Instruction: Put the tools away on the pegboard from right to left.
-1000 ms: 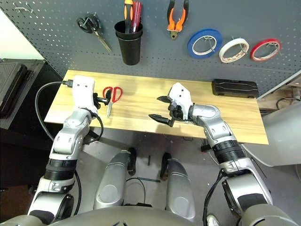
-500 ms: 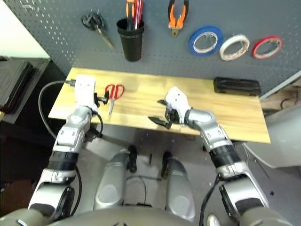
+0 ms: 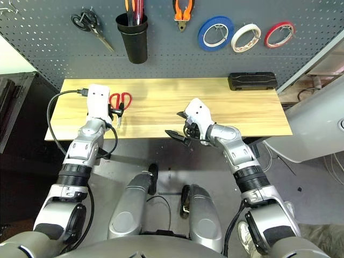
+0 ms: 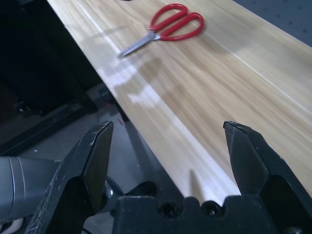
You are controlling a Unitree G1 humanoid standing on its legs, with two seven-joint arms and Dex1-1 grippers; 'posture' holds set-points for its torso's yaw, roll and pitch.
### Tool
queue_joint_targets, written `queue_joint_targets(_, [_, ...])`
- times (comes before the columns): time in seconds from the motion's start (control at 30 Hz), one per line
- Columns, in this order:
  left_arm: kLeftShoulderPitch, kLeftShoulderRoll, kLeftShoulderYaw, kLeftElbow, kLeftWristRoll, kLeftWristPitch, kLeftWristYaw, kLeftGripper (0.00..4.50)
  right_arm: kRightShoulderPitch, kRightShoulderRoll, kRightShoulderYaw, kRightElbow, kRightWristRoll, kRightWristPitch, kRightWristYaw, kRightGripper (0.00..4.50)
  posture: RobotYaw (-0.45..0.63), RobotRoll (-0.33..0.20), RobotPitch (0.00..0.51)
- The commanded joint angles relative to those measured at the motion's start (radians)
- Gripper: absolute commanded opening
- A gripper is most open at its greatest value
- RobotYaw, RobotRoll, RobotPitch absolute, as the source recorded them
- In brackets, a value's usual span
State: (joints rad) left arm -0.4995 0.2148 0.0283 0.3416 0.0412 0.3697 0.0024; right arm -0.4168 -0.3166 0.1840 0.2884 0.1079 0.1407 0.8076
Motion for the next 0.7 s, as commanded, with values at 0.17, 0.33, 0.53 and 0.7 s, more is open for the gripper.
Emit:
queue_joint_targets(0.17, [-0.082,-0.004,0.019,0.176,0.013,-0.083,0.04,4.47,-0.006,0.002,-0.002,0.035,-0.021,-0.033,-0.026,4.5,0.15,0.0,0.308])
queue_joint_targets(0.33, [-0.184,0.002,0.071,0.373,-0.006,-0.141,0.091,4.47,-0.031,0.01,-0.004,0.065,-0.025,-0.054,-0.044,4.5,0.15,0.0,0.305])
queue_joint_targets(0.53, [-0.297,0.01,0.1,0.572,-0.006,-0.231,0.135,4.47,-0.051,0.011,-0.01,0.085,-0.026,-0.065,-0.058,4.5,0.14,0.0,0.305])
queue_joint_targets(0.7, [-0.33,-0.001,0.112,0.631,-0.01,-0.271,0.159,4.47,-0.049,0.01,-0.012,0.081,-0.025,-0.067,-0.063,4.5,0.14,0.0,0.304])
